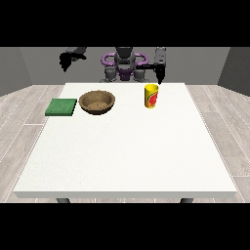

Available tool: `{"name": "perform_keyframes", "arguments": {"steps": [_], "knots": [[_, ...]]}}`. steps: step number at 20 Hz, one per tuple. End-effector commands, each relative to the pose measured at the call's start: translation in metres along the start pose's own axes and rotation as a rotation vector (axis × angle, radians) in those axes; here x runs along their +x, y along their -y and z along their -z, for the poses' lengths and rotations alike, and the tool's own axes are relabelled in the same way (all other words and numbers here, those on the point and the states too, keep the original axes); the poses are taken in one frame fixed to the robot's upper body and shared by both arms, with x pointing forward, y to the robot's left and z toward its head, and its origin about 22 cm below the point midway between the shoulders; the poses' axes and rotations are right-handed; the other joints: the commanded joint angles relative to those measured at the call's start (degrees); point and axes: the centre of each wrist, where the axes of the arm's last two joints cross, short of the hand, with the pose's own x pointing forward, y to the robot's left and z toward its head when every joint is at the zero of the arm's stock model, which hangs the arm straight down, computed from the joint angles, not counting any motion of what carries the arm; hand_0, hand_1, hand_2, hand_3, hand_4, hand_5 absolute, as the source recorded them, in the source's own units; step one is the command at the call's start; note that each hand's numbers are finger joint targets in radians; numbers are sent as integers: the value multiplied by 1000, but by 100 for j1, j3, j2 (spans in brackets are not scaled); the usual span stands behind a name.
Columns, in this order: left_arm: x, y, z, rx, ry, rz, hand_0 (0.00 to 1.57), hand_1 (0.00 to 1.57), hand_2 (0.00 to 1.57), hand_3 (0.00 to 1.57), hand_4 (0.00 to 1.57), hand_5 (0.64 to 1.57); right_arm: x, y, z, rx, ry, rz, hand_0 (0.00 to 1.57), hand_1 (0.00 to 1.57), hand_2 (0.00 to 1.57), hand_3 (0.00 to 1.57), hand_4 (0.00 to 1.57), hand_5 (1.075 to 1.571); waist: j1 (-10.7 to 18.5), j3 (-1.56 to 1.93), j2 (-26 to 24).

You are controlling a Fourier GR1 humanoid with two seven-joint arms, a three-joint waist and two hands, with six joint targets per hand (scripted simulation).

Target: Pick the cup and pour the ball into the bowl, then pick the bowl and place it on the pad

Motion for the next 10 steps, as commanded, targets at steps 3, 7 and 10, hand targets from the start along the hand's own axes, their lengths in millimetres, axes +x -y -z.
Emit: {"name": "perform_keyframes", "arguments": {"steps": [3, 7, 10], "knots": [[-31, -2, 14, 11, 0, 33, 0, 0, 0, 0, 0, 1454, -11, 18, 2, 11, 6, 9, 0, 0, 0, 0, 249, 1571, -91, -1, 84], [-42, -33, 37, 71, 18, 46, 0, 0, 0, 0, 0, 1456, 0, -3, 18, 49, 39, 0, 0, 0, 0, 0, 250, 1570, -299, -4, 330], [-58, -18, 21, 78, 20, 51, 0, 0, 0, 0, 0, 1499, -10, 36, 4, 22, 53, 10, 0, 0, 0, 0, 241, 1570, -250, -1, 346]]}}
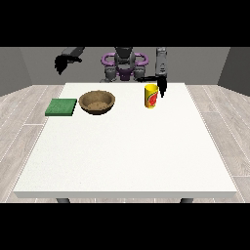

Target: Pick the cup and pour the ball into the bowl, then pick the bowl and place it on the pad

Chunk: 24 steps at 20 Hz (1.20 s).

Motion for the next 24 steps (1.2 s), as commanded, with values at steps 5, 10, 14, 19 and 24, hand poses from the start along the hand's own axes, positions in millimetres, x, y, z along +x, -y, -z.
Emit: {"name": "perform_keyframes", "arguments": {"steps": [5, 10, 14, 19, 24], "knots": [[-32, 2, -5, 65, 4, 115, 848, 848, 0, 0, 253, 1455, 12, 25, 0, 58, 46, 5, 0, 0, 0, 0, 273, 1569, -380, -1, 383], [-43, 2, -14, 66, 54, 225, 1315, 1315, 1571, 1571, 1185, 1554, 23, 59, 0, 43, 125, 11, 0, 0, 0, 0, 243, 1570, -423, 1, 684], [-33, 15, 10, 81, 24, 351, 1301, 1301, 1571, 1571, 1216, 1554, 19, 52, -2, 41, 27, 18, 0, 0, 0, 0, 356, 1570, -506, 1, 272], [-16, 39, 28, -21, 8, 608, 1323, 1323, 1571, 1571, 1220, 1553, 18, 69, 7, -12, -104, 19, 0, 0, 0, 0, 469, 1571, -245, 17, -659], [-13, 55, 44, -105, 55, 910, 1313, 1313, 1571, 1571, 1244, 1561, 27, 52, 38, -3, -131, -10, 0, 0, 0, 0, 581, 1568, -222, 25, -837]]}}
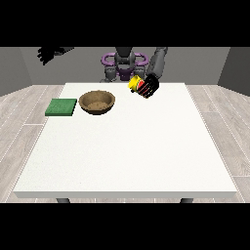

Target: Pick the cup and pour the ball into the bowl, then pick the bowl and place it on the pad

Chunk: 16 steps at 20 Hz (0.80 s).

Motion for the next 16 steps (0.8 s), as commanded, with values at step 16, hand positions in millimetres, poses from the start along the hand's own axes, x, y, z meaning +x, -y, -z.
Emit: {"name": "perform_keyframes", "arguments": {"steps": [16], "knots": [[126, 56, 46, -202, 67, 774, 773, 773, 1571, 1213, 1052, 1568, -35, 10, -4, -75, -165, 5, 0, 0, 0, 0, 654, 1564, 309, -10, -813]]}}
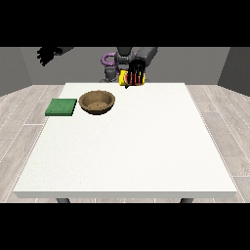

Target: Pick the cup and pour the ball into the bowl, then pick the bowl and place it on the pad

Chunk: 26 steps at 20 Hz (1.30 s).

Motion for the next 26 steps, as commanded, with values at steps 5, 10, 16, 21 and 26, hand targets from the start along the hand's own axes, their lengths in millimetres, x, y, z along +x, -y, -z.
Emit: {"name": "perform_keyframes", "arguments": {"steps": [5, 10, 16, 21, 26], "knots": [[46, 0, -20, 2, -1, 246, 587, 587, 1571, 1197, 817, 1571, 1, -1, 14, 54, 1, 15, 0, 0, 0, 0, 663, 1561, -295, -7, 21], [85, -35, -18, -38, 113, 370, 0, 0, 1051, 1375, 745, 1569, -12, -10, 23, 65, 10, 39, 0, 0, 0, 0, 667, 1560, -316, -3, 54], [92, -52, -21, -34, 172, 307, 0, 0, 1178, 1473, 913, 1571, 5, 15, 17, -10, -11, -17, 0, 0, 0, 0, 694, 1563, 132, -10, 54], [51, -61, -11, 37, 69, -19, 0, 0, 1571, 1194, 1140, 1557, 19, 25, 21, -40, 21, -3, 0, 0, 0, 0, 714, 1565, 416, -17, 381], [36, -70, -21, 159, -16, -523, 1101, 1101, 1300, 994, 1271, 1570, 2, 9, 22, -79, 24, 49, 0, 0, 0, 0, 716, 1570, 815, -54, 945]]}}
